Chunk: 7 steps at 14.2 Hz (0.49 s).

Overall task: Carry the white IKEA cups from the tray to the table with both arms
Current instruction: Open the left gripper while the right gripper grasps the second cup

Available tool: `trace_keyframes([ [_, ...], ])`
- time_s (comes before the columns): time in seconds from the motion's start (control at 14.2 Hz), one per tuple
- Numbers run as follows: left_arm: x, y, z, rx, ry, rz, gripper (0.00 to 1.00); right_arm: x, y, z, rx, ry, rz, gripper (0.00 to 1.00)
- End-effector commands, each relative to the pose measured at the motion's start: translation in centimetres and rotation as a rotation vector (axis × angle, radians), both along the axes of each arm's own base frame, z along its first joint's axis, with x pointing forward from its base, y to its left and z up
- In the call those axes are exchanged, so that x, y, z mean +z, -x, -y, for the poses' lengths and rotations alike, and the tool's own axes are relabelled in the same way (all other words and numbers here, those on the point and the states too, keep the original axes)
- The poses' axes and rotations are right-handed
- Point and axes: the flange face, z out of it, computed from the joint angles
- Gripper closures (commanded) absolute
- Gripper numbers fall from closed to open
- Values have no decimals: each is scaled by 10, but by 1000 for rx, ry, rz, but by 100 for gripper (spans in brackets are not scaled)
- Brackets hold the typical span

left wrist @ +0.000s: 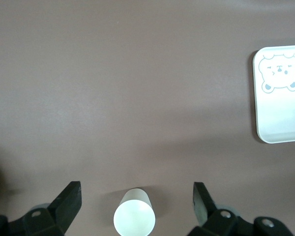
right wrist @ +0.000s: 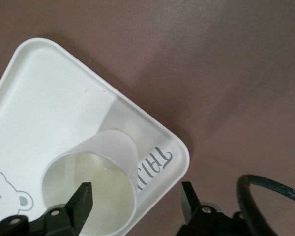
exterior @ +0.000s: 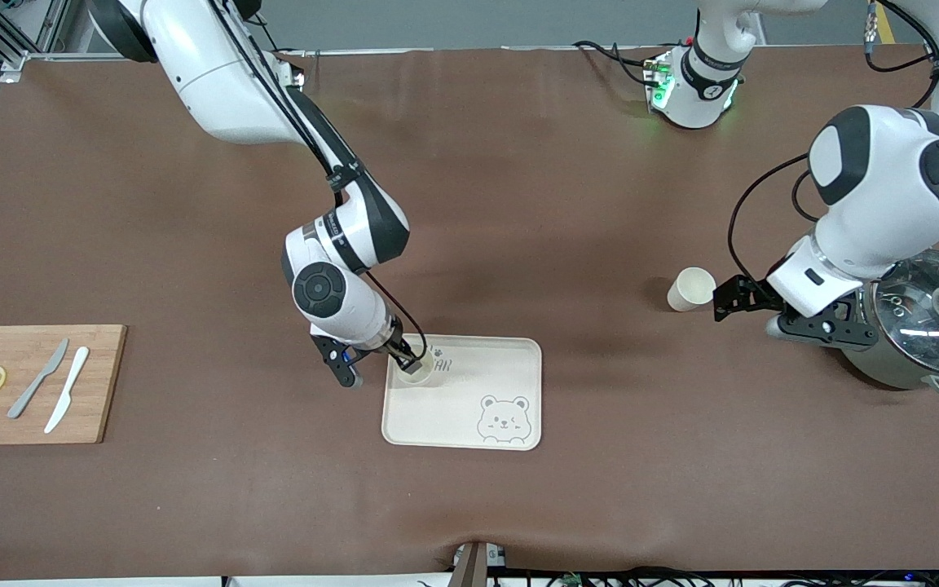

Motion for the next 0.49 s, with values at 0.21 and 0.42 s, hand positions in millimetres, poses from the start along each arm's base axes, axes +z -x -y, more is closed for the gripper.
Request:
trace_keyframes([
  [0.21, 42, -12, -10, 20, -27, -12, 0, -6, -4, -5, -28, 15, 17, 60],
  [0.42, 67, -9, -18, 30, -26, -24, 0, -6, -3, -6, -24, 19, 14, 78],
])
